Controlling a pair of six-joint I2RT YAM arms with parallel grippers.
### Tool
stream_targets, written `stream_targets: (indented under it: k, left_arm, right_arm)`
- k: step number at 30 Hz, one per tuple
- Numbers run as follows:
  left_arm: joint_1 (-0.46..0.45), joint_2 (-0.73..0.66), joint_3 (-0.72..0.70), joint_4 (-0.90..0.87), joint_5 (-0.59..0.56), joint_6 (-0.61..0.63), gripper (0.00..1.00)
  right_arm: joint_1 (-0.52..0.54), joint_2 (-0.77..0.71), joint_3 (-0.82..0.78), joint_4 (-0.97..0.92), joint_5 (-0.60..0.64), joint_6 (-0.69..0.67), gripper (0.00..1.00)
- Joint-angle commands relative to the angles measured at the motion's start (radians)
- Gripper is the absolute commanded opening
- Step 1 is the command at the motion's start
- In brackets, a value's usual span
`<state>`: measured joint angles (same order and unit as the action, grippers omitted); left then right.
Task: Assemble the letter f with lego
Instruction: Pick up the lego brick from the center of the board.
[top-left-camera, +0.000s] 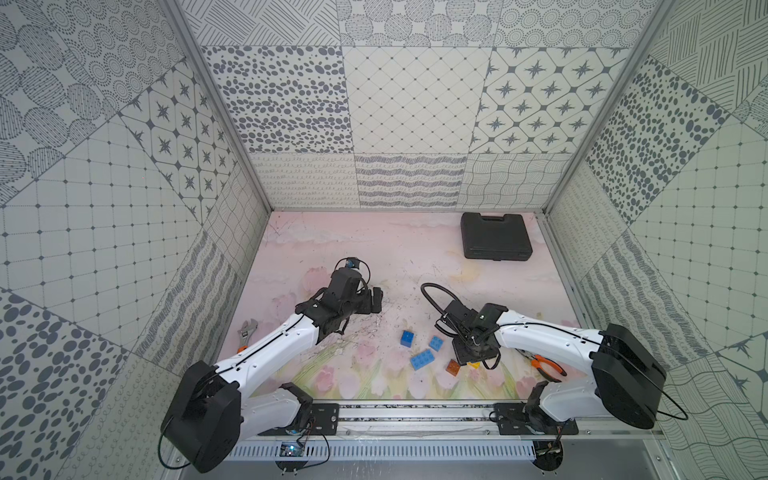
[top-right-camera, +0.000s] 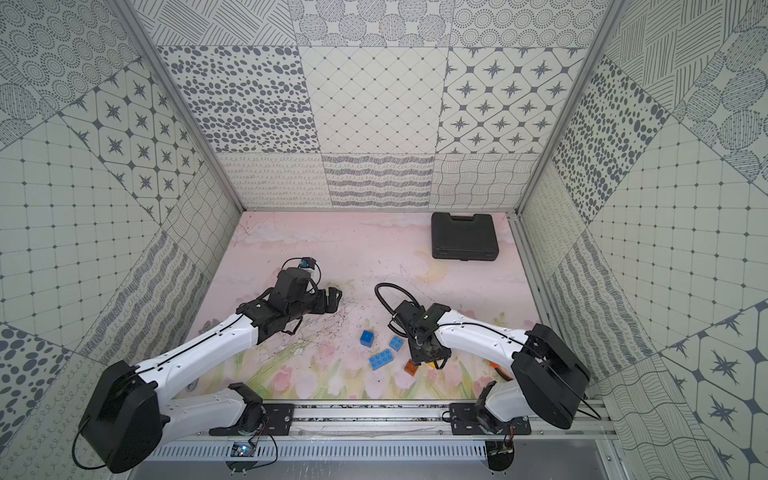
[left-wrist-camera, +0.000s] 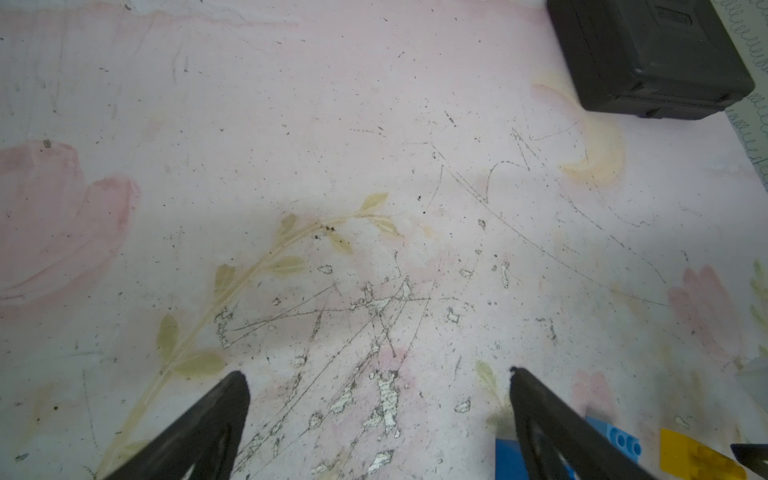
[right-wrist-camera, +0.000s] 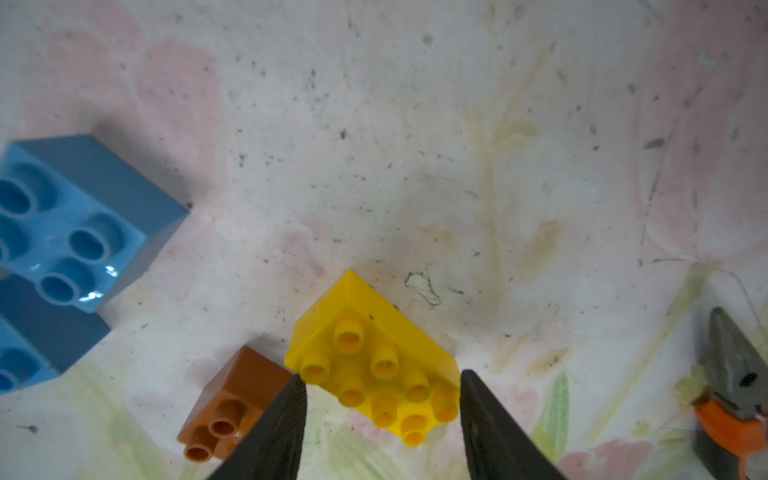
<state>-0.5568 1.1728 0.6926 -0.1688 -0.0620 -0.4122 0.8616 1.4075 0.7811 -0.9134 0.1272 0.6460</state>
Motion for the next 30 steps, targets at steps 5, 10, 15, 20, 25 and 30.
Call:
stream_targets:
  k: [5, 10, 15, 20, 25, 30]
  left_arm:
    - [-0.005, -0.015, -0.007, -0.023, -0.015, -0.007, 0.99]
    - [-0.005, -0.018, -0.012, -0.024, -0.021, -0.008, 0.99]
    - [-0.005, -0.017, -0.013, -0.024, -0.023, -0.008, 0.99]
    - [-0.006, -0.013, -0.024, -0.013, -0.002, -0.012, 0.99]
    - [-0.008, -0.014, -0.048, 0.005, 0.024, -0.03, 0.99]
    - [-0.042, -0.042, -0.081, 0.013, 0.043, -0.052, 0.99]
  right_arm:
    - [-0.011, 0.016, -0.021, 0.039, -0.021, -0.003, 0.46]
    - [-0.014, 0.029, -0.021, 0.048, -0.04, 0.003, 0.34]
    - [-0.016, 0.031, -0.017, 0.053, -0.036, 0.006, 0.4]
    - [-0.019, 0.04, -0.019, 0.061, -0.032, 0.001, 0.44]
    - [-0.024, 0.052, -0.018, 0.068, -0.035, -0.006, 0.43]
    - [-0.029, 0.055, -0.015, 0.071, -0.033, -0.011, 0.43]
